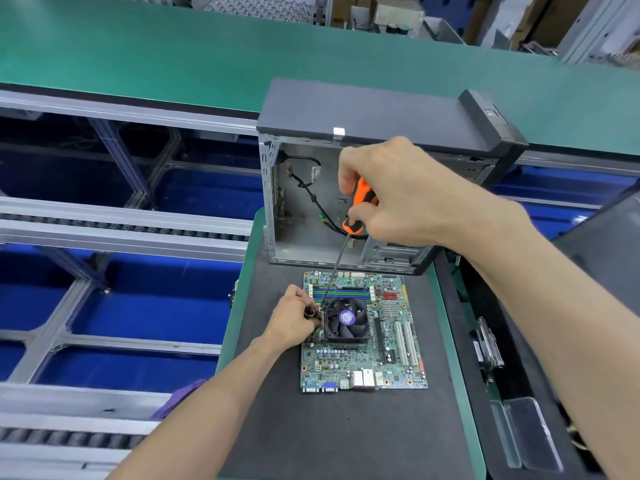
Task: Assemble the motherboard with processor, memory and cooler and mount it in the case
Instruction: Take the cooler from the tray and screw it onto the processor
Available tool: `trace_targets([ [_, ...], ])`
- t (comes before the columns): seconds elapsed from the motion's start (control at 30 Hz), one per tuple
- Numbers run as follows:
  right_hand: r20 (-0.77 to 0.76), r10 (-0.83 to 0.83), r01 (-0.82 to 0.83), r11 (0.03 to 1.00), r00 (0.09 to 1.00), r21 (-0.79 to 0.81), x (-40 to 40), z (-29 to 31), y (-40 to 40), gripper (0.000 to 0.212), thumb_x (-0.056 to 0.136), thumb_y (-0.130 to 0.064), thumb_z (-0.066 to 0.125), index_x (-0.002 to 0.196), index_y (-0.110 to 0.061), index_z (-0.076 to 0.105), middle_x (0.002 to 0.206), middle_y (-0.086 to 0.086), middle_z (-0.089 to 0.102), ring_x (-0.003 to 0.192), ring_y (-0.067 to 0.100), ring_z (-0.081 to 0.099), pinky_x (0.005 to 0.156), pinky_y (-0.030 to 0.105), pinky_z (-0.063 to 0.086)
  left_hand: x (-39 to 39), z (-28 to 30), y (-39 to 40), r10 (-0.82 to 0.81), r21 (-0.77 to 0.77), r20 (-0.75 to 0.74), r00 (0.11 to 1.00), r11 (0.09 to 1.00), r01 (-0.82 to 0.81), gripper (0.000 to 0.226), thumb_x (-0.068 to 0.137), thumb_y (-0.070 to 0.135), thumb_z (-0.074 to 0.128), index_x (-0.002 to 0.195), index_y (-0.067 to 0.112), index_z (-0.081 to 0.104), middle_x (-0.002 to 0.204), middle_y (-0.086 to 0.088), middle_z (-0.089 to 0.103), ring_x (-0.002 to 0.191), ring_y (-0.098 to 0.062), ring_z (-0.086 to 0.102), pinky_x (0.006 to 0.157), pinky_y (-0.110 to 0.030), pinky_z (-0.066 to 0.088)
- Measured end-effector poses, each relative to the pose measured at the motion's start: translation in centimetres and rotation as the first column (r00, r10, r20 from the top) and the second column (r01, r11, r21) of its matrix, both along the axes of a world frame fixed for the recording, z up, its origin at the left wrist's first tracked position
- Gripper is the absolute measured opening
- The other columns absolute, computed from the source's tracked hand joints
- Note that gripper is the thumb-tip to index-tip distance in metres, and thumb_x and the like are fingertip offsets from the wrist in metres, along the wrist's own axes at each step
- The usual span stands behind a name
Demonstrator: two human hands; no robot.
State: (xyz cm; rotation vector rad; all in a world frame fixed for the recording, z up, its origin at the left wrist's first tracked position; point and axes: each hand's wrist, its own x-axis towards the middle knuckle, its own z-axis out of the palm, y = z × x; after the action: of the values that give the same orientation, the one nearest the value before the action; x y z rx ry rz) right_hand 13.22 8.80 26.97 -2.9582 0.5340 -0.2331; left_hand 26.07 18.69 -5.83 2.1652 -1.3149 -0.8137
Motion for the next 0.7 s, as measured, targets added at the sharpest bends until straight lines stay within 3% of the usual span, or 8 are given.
trace_targets([
  [0.13,-0.025,-0.011,0.007,0.987,1.000,-0.159,1.5,-0.3,0.6,0.018,0.082,-0.031,0.060,0.088,-0.021,0.047,0.079,0.003,0.052,0.076,0.033,0.053,0.066,0.041,0.049,0.6,0.2,0.1,-0.015,0.019,-0.055,0.998,1.000,0.016,0.019,0.085,0.015,0.076,0.100,0.016,0.064,0.112,0.009,0.041,0.098,-0.009,0.051,0.082,-0.013,0.036],
  [0.2,-0.021,-0.008,0.004,0.986,1.000,-0.168,2.2,-0.1,0.6,0.015,0.081,-0.027,0.059,0.088,-0.018,0.049,0.080,0.005,0.052,0.078,0.032,0.050,0.066,0.037,0.048,0.8,0.2,0.2,-0.017,0.016,-0.070,0.997,1.000,0.018,0.021,0.085,0.015,0.077,0.103,0.015,0.066,0.112,0.008,0.042,0.099,-0.009,0.051,0.084,-0.012,0.035],
  [0.27,-0.045,0.043,-0.047,0.994,0.998,-0.102,2.6,0.3,0.4,0.013,0.072,-0.016,0.059,0.085,-0.018,0.057,0.084,0.001,0.057,0.078,0.025,0.052,0.064,0.025,0.042,0.9,0.2,0.3,-0.018,0.005,-0.071,0.997,1.000,0.018,0.018,0.085,0.016,0.077,0.101,0.016,0.067,0.112,0.008,0.043,0.100,-0.009,0.051,0.086,-0.012,0.034],
  [0.37,-0.090,0.046,-0.046,0.999,0.995,0.002,3.1,0.7,-0.1,0.018,0.067,-0.008,0.058,0.077,-0.023,0.059,0.083,-0.004,0.060,0.075,0.016,0.051,0.058,0.026,0.037,1.0,0.1,0.2,0.003,-0.005,-0.066,0.998,1.000,-0.003,0.015,0.085,0.018,0.078,0.097,0.019,0.068,0.111,0.008,0.043,0.096,-0.008,0.051,0.083,-0.011,0.033],
  [0.47,-0.103,-0.041,0.031,0.995,0.994,-0.096,3.7,0.6,-0.6,0.008,0.076,-0.020,0.061,0.073,-0.020,0.054,0.072,0.001,0.050,0.074,0.029,0.054,0.057,0.025,0.039,0.8,0.0,0.0,0.015,0.008,-0.035,0.999,1.000,-0.015,0.023,0.086,0.023,0.077,0.106,0.012,0.071,0.111,0.009,0.044,0.094,-0.008,0.050,0.084,-0.013,0.035],
  [0.53,-0.112,-0.069,0.048,0.983,0.991,-0.178,3.9,0.8,-0.3,0.029,0.085,-0.027,0.058,0.065,-0.018,0.039,0.070,0.003,0.036,0.064,0.032,0.046,0.060,0.036,0.042,0.5,-0.1,0.1,0.022,-0.001,-0.013,1.000,1.000,-0.022,0.025,0.088,0.024,0.076,0.108,0.010,0.070,0.111,0.010,0.043,0.094,-0.008,0.051,0.085,-0.015,0.037],
  [0.6,-0.105,-0.098,0.070,0.968,0.990,-0.240,4.0,1.0,0.2,0.039,0.087,-0.028,0.056,0.062,-0.019,0.027,0.070,0.003,0.027,0.055,0.022,0.032,0.058,0.037,0.033,0.0,0.0,0.4,0.025,-0.021,0.003,1.000,0.999,-0.025,0.020,0.089,0.021,0.073,0.107,0.012,0.069,0.111,0.012,0.042,0.094,-0.009,0.054,0.087,-0.018,0.044],
  [0.7,-0.155,-0.103,0.058,0.962,0.983,-0.267,4.0,1.4,1.0,0.022,0.077,-0.026,0.056,0.065,-0.015,0.041,0.071,0.006,0.035,0.054,0.023,0.036,0.050,0.030,0.030,-0.8,1.8,1.2,0.128,-0.151,-0.028,0.991,0.980,-0.131,0.024,0.084,0.009,0.064,0.100,0.027,0.063,0.106,0.020,0.042,0.101,-0.011,0.056,0.088,-0.024,0.048],
])
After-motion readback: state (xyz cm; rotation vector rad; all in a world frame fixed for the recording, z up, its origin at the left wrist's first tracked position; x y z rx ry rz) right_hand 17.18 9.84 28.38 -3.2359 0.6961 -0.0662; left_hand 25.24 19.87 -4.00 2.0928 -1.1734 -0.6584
